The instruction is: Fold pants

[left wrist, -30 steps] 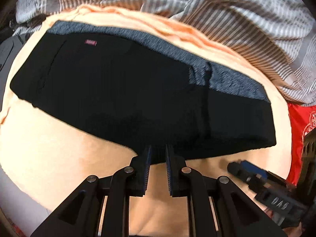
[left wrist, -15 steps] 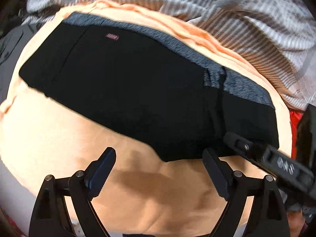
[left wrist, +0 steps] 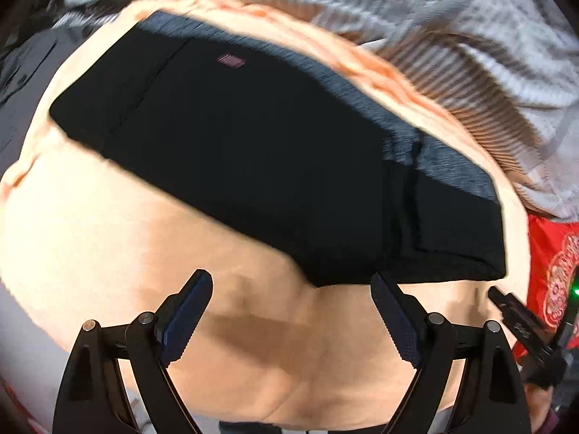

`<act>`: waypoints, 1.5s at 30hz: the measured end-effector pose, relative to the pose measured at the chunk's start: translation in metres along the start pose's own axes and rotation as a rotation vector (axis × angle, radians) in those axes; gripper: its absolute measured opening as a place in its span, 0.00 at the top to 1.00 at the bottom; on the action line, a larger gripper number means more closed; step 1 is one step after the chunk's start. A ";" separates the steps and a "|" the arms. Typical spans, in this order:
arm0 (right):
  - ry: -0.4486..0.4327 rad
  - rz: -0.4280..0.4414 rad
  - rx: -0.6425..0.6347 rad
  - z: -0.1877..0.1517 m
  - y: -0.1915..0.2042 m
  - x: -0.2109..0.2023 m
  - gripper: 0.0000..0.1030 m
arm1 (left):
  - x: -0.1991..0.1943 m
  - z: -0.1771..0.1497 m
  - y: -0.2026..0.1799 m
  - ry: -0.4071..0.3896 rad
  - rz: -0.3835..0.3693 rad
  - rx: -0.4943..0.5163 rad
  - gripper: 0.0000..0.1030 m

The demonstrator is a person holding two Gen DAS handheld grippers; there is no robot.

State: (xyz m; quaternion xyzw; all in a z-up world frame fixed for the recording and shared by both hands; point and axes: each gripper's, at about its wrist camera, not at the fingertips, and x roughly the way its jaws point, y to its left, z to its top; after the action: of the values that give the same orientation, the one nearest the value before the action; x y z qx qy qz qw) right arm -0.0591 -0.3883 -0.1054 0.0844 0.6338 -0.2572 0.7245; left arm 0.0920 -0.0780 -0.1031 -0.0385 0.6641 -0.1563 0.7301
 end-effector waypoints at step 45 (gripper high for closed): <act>-0.051 0.185 0.051 0.018 0.020 -0.027 0.36 | 0.087 0.027 -0.098 0.100 -0.081 0.104 0.01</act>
State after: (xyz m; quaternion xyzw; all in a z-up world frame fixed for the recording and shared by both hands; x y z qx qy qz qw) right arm -0.0356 -0.3718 -0.0808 0.1542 0.5979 -0.2074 0.7587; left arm 0.1074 -0.1995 -0.1574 -0.0194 0.6887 -0.2219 0.6900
